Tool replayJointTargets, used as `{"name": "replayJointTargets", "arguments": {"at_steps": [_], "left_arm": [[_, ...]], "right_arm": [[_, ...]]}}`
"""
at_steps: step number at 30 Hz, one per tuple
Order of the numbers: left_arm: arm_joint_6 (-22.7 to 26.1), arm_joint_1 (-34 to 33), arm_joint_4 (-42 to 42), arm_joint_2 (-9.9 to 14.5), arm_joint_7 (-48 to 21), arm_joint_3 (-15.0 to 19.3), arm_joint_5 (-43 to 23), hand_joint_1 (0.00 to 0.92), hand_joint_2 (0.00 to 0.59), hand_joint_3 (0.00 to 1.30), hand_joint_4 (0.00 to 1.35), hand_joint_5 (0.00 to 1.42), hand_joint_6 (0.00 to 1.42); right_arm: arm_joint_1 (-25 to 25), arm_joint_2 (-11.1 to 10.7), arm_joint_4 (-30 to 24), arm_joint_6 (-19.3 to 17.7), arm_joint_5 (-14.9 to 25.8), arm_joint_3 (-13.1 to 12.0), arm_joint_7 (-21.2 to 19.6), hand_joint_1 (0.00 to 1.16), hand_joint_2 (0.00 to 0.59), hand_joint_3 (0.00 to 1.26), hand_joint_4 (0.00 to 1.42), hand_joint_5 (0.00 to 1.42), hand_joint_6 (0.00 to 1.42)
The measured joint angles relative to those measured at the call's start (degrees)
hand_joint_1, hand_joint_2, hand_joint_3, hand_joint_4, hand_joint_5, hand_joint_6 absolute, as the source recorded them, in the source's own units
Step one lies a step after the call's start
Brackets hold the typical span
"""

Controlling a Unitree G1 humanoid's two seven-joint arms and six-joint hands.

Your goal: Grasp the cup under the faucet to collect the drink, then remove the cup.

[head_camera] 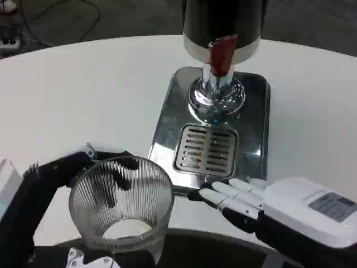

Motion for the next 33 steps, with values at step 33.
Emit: {"name": "replayJointTargets", "arguments": {"at_steps": [33], "left_arm": [[-1.8,-10.1,12.8,-0.9,2.3,2.0,2.5,0.796,0.031,0.71,0.73,0.88,1.0]], "right_arm": [[5.5,2.4,-0.1,-2.0,1.4,-3.4,0.0,0.54,0.456,0.03,0.0,0.0,0.0]]}}
